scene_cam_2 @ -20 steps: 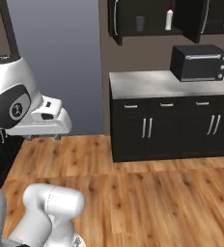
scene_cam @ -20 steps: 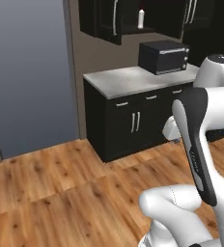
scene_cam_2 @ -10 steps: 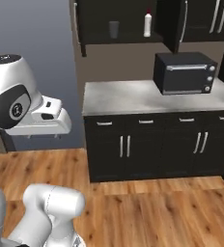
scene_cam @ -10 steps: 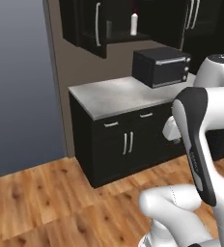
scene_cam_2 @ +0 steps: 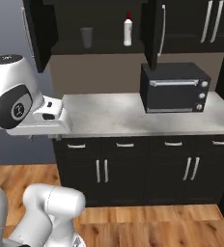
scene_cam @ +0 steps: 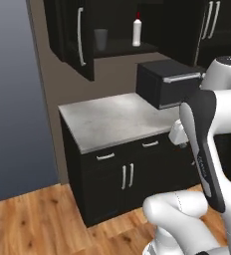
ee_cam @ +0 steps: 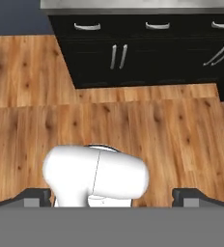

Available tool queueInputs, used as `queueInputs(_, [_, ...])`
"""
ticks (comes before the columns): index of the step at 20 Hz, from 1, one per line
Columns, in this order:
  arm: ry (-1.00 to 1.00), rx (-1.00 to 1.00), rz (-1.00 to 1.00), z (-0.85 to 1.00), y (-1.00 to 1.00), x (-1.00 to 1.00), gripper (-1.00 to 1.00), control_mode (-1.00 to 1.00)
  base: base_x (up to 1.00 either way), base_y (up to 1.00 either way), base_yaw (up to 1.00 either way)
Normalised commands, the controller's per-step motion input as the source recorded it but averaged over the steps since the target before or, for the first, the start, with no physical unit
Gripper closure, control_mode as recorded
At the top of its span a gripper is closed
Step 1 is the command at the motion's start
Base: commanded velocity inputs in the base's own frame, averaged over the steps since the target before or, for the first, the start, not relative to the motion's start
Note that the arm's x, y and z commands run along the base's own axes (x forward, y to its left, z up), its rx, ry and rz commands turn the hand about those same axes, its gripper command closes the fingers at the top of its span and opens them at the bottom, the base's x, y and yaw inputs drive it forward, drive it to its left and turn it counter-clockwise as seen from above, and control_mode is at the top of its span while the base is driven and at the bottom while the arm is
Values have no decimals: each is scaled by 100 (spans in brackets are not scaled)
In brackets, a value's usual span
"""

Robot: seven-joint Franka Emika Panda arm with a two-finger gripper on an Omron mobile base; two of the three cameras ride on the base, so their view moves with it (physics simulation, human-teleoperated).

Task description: There is a bowl on the dining counter. Grab a lemon wedge from the fridge and place it in the bowl. Then get the liquor bottle and glass cup from the cabinet and place them next to the bowl.

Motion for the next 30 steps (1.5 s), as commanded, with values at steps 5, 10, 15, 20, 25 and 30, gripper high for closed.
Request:
queueInputs(5, [0,0,0,0,0,0,-100,100,96,-45,28])
queueInputs(10, [0,0,0,0,0,0,-100,100,84,-44,27])
queueInputs(15, [0,0,0,0,0,0,-100,100,66,-23,14])
queueInputs(20, [0,0,0,0,0,0,-100,100,75,-9,5])
queueInputs(25, [0,0,0,0,0,0,-100,100,91,-6,1])
queueInputs(30, [-5,4,0,14,0,-2,-100,-100,22,0,0])
